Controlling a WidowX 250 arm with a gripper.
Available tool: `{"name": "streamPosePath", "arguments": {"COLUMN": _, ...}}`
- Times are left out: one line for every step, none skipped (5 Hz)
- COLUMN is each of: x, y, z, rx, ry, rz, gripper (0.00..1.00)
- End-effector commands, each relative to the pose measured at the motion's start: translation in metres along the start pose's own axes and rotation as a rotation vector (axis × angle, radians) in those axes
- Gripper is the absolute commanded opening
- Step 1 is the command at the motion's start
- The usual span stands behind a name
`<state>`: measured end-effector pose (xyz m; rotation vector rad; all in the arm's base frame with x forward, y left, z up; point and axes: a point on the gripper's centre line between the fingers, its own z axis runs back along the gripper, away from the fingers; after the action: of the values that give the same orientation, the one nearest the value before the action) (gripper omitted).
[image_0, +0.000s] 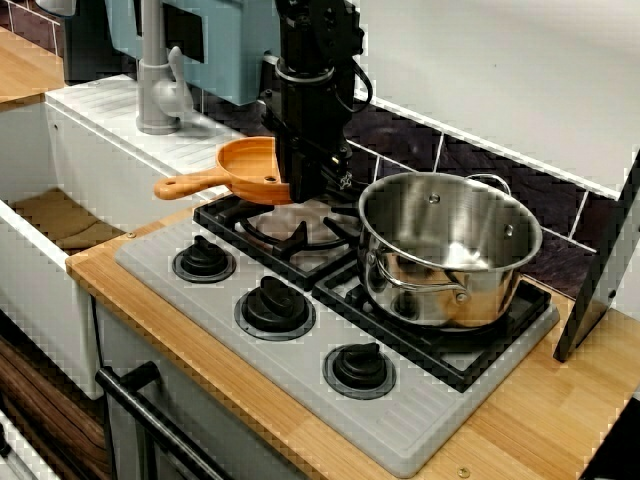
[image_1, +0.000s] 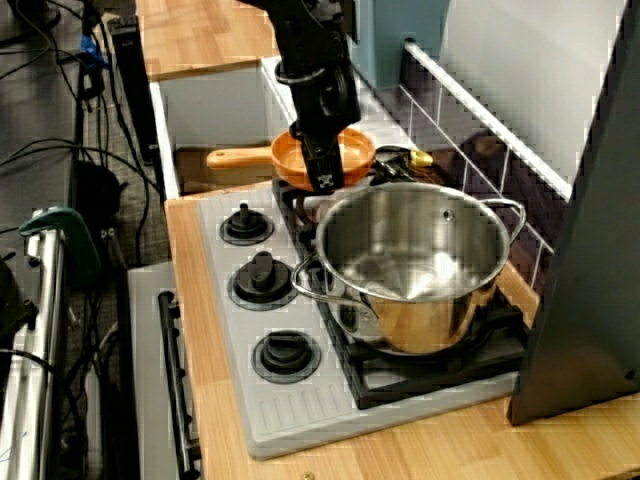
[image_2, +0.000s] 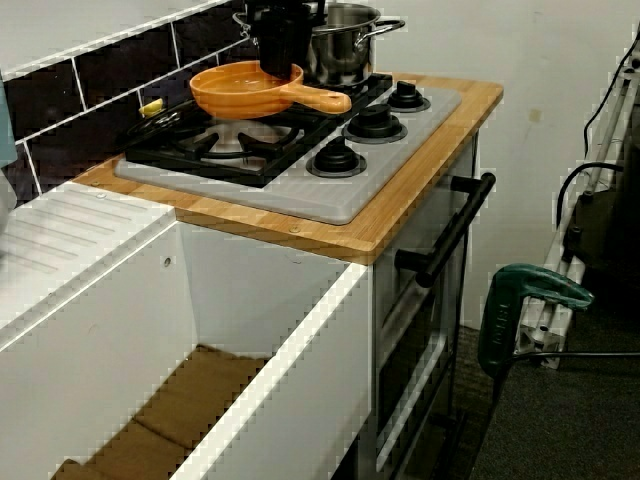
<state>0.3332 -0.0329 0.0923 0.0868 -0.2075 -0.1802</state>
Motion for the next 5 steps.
{"name": "streamPosePath", "arguments": {"x": 0.0033, "y": -0.0036, "z": 0.0007, "rx": 0.001, "ry": -0.022, "rz": 0.003, "gripper": 0.00}}
{"name": "streamPosePath", "arguments": {"x": 0.0025, "y": -0.0070, "z": 0.0005, "rx": 0.001, "ry": -0.031, "rz": 0.003, "gripper": 0.00}}
{"name": "streamPosePath", "arguments": {"x": 0.0027, "y": -0.0094, "z": 0.0006, "rx": -0.003, "ry": -0.034, "rz": 0.008, "gripper": 0.00}}
{"name": "streamPosePath", "arguments": {"x": 0.0039, "y": -0.0098, "z": -0.0001, "rx": -0.005, "ry": -0.031, "rz": 0.015, "gripper": 1.00}}
{"name": "streamPosePath", "arguments": {"x": 0.0040, "y": -0.0069, "z": 0.0027, "rx": -0.016, "ry": -0.039, "rz": 0.037, "gripper": 1.00}}
